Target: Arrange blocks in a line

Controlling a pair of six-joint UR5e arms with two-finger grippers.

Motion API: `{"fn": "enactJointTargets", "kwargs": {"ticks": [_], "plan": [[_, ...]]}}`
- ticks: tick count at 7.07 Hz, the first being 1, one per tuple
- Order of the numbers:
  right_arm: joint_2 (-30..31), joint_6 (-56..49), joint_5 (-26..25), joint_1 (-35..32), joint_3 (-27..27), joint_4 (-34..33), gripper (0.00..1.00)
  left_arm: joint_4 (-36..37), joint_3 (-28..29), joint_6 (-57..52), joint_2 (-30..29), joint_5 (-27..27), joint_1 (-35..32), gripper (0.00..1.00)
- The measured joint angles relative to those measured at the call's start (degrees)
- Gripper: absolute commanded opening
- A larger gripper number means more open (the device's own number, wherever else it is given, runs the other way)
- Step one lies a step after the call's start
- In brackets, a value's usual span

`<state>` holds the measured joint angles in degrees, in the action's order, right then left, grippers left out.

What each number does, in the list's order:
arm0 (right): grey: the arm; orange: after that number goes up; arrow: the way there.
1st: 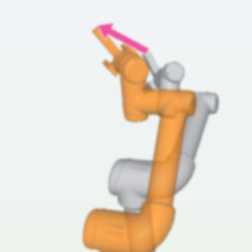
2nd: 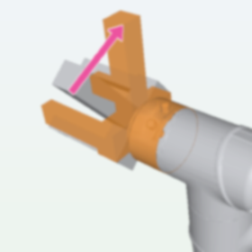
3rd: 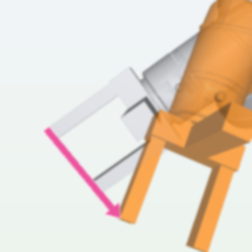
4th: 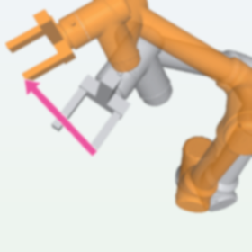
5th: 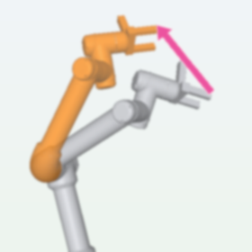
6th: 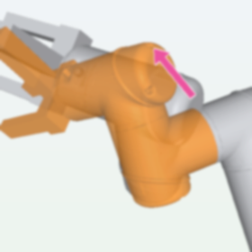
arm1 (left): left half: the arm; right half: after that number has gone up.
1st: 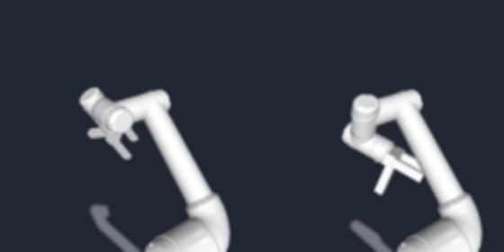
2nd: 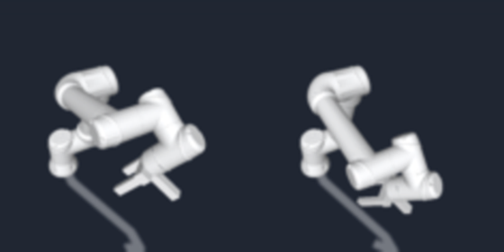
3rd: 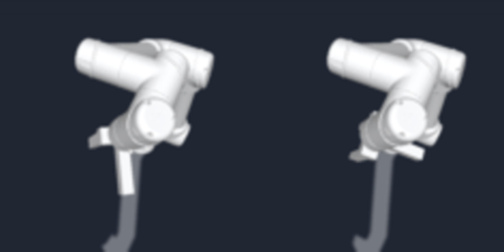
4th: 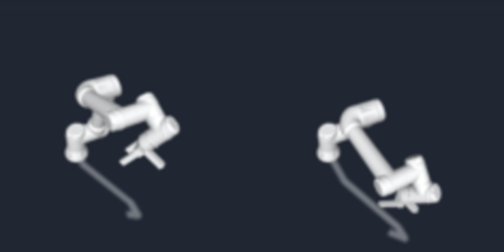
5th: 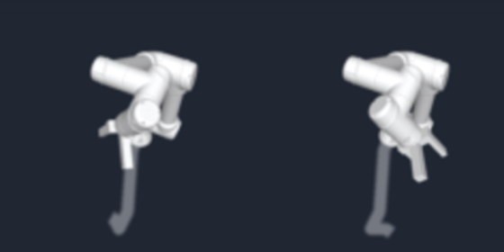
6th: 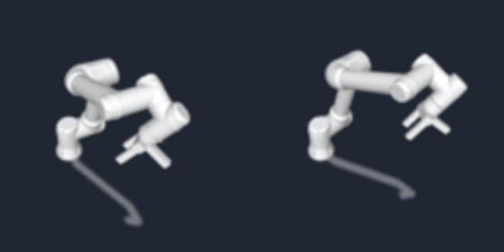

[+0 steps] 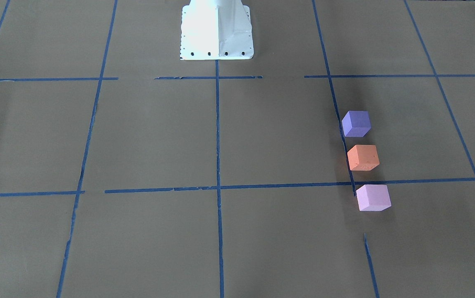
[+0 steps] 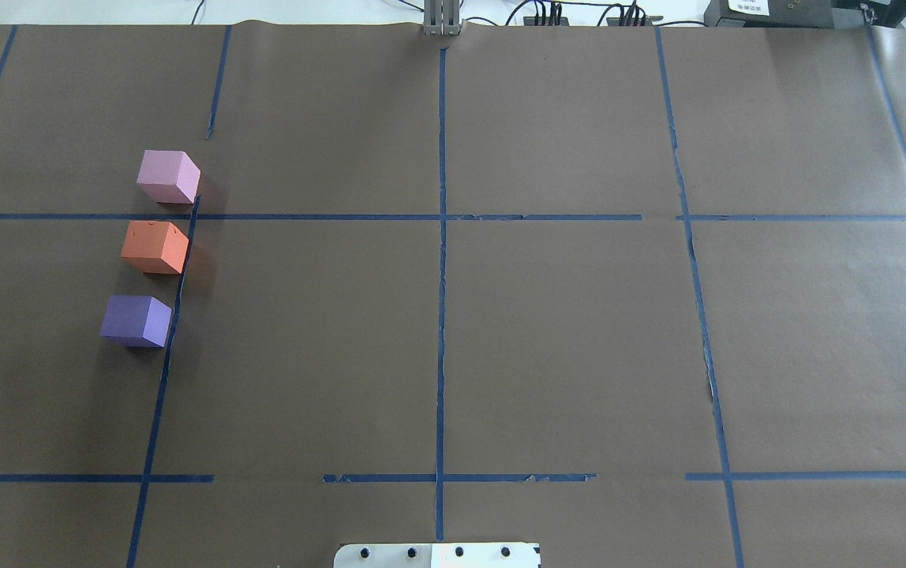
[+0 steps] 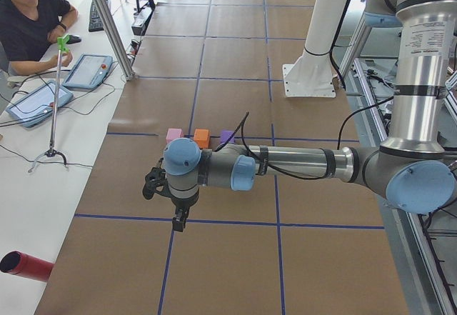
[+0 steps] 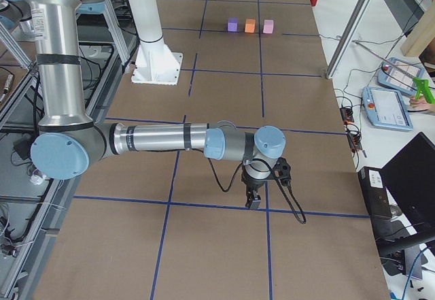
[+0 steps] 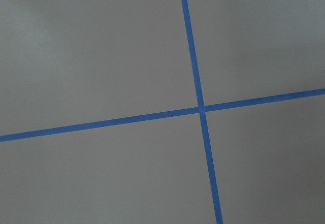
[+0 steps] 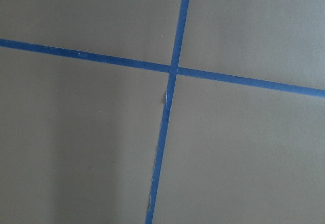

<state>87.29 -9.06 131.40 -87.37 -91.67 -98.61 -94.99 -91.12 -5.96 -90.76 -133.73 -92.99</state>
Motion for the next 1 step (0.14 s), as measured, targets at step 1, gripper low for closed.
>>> {"fn": "enactJointTargets", "kwargs": {"ticks": [1], "plan": [[0.03, -0.01, 0.0, 0.0, 0.0, 0.0, 1.0, -0.01, 0.02, 0.02, 0.03, -0.03, 0.0, 1.0]]}}
